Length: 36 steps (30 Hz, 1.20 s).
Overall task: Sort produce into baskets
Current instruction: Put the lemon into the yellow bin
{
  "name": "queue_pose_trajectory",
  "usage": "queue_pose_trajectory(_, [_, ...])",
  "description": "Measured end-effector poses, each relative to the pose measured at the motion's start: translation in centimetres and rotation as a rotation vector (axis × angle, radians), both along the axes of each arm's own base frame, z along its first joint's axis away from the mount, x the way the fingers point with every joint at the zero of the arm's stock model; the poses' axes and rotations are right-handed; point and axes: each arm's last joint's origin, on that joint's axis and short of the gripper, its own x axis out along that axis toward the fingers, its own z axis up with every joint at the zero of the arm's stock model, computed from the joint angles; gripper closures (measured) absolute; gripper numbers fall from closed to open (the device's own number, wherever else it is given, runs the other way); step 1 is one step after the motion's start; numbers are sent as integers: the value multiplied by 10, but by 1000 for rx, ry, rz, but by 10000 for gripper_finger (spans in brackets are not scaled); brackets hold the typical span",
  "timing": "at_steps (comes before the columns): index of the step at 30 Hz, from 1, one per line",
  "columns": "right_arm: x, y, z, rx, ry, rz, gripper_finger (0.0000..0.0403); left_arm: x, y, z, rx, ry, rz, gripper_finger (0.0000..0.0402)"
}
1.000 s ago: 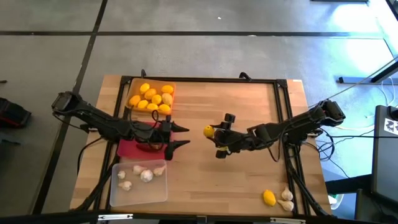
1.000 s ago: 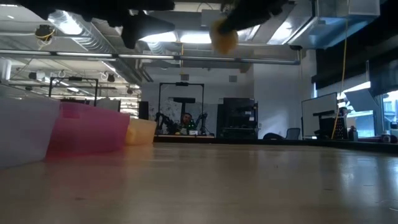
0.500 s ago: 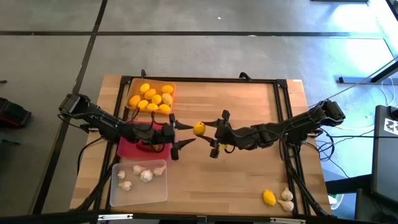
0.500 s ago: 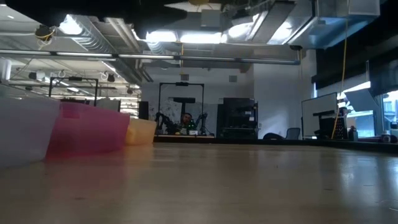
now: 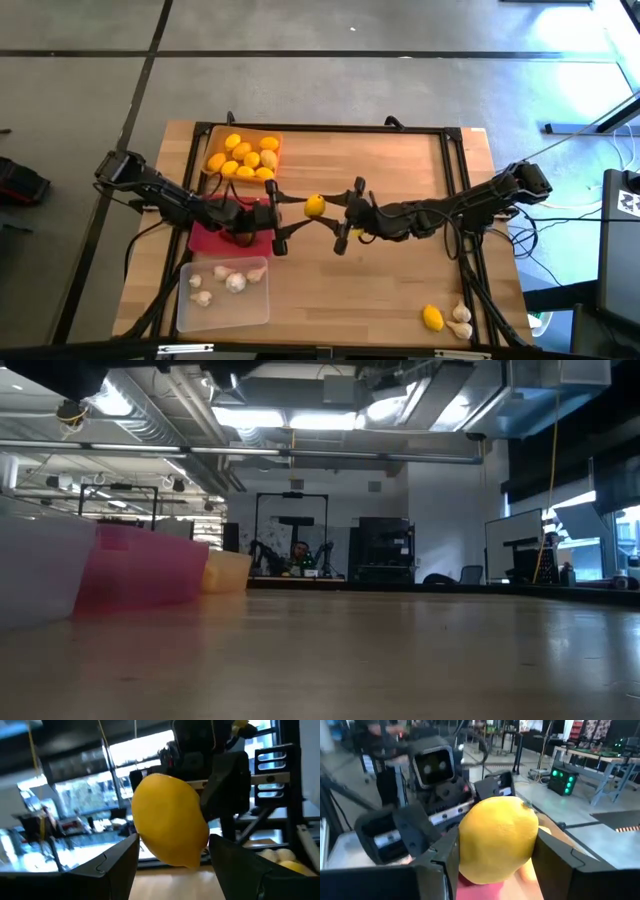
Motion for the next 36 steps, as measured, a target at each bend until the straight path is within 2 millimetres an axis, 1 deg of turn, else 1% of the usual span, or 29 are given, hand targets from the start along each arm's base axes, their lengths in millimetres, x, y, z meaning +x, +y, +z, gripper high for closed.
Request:
queue_pose_trajectory(4, [2,1,3,24,-52,2,221,-1,-3,7,93,-20,50,166])
queue_pose_trajectory(10, [5,-1,7,44,-111,-14,221,6,-6,14,176,-20,91,166])
queue_pose_trajectory(15, [8,-5,5,66,-127,-34,221,11,-6,16,193,-2,168,166])
queue_pose_trajectory(19, [10,-4,4,80,-145,-32,221,10,-5,18,202,-11,178,166])
queue_pose_trajectory(23, [12,-4,1,85,-141,-37,221,10,-4,17,183,-5,240,166])
queue_pose_trajectory(25, [12,-4,1,86,-140,-37,221,10,-4,18,180,-9,244,167])
queue_pose_trajectory(28, [12,-4,2,92,-143,-36,221,9,-4,19,164,-25,244,177])
queue_pose_trajectory(36, [12,-4,1,89,-135,-50,221,9,-3,19,142,-31,249,227])
